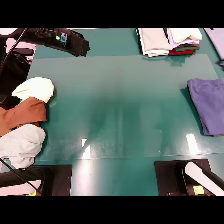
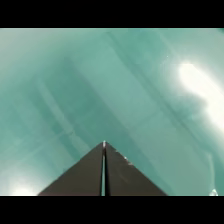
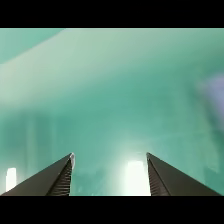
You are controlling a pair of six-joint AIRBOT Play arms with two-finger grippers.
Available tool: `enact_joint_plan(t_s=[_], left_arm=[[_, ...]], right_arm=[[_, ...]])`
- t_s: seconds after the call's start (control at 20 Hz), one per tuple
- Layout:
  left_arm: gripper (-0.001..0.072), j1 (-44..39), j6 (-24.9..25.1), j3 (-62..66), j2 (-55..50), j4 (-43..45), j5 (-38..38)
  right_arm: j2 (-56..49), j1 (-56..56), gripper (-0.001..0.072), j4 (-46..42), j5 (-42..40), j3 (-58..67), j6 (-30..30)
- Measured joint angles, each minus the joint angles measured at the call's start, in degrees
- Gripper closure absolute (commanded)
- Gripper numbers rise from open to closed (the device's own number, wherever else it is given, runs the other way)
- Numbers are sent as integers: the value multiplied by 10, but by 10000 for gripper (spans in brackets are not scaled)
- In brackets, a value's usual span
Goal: Fold the shirts.
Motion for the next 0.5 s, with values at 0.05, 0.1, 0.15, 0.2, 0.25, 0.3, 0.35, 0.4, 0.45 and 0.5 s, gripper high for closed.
enact_joint_plan(t_s=[0.05,0.1,0.15,0.2,0.25,0.3,0.35,0.4,0.45,0.5], left_arm=[[684,0,0,0,0,0,2],[684,0,0,0,0,0,5],[684,0,0,0,0,0,8],[684,0,0,0,0,0,12],[684,0,0,0,0,0,16],[684,0,0,0,0,0,21],[684,0,0,0,0,0,26],[684,0,0,0,0,0,30],[684,0,0,0,0,0,32],[684,0,0,0,0,0,35]], right_arm=[[1,43,320,-2,-3,0,0],[2,88,437,-7,-5,0,0],[2,126,615,-14,-9,1,0],[3,164,696,-24,-13,1,-1],[3,196,696,-37,-15,1,-1],[3,225,696,-50,-17,1,-1],[3,251,696,-63,-18,1,-2],[3,269,696,-73,-19,1,-2],[3,286,696,-82,-20,1,-2],[3,297,696,-88,-20,1,-2]])
